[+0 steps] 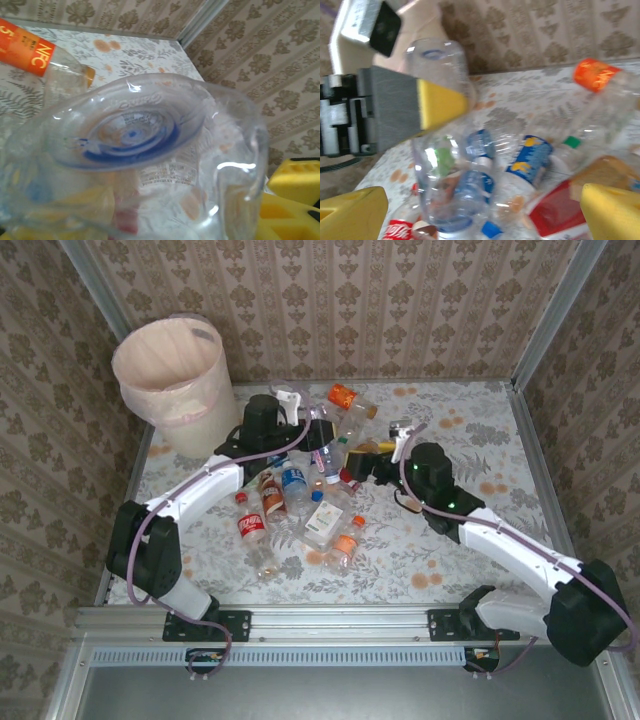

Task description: Put the plastic bottles in the bin

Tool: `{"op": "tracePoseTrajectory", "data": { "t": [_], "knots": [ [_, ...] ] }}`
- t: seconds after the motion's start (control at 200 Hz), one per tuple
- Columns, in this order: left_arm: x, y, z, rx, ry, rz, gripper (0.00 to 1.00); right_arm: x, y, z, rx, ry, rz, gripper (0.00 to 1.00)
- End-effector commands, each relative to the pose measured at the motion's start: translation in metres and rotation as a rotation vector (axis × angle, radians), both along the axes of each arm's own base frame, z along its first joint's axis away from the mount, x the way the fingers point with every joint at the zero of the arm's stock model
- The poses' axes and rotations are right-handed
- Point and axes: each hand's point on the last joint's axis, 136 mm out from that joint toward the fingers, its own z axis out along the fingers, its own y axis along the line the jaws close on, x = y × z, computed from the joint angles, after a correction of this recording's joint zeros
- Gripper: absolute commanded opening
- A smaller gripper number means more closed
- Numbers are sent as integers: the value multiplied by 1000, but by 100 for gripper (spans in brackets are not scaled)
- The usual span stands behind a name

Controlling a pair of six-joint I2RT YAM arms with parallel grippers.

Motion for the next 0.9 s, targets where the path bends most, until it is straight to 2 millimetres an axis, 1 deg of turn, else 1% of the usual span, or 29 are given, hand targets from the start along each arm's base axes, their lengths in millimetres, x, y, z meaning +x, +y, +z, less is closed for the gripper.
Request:
{"op": "tracePoseTrajectory", "data": {
  "t": [0.0,0.07,0.155,0.24,0.335,0.465,0.665,0.785,0.795,0.805,0.895],
  "knots": [
    [9,16,24,30,-74,62,56,6,-36,-16,-58,13,-168,100],
    [12,23,26,63,-87,91,56,5,-50,-25,-68,34,-224,100],
    [17,32,34,91,-122,124,56,3,-61,-35,-64,60,-265,100],
    [22,44,44,126,-159,167,56,3,-68,-43,-59,85,-296,100],
    [30,60,57,219,-217,233,57,3,-72,-47,-56,99,-310,100],
    [43,86,87,362,-305,334,56,4,-73,-49,-62,93,-308,100],
    [63,121,135,495,-446,486,56,5,-75,-45,-51,63,-317,100],
    [71,140,168,577,-535,568,57,4,-76,-45,-51,56,-319,100],
    [74,151,171,592,-537,594,57,4,-76,-45,-51,55,-320,100],
    [76,156,174,603,-543,608,57,4,-76,-45,-51,54,-320,100],
    [81,175,198,667,-596,679,57,3,-77,-45,-52,54,-323,100]
  ]
}}
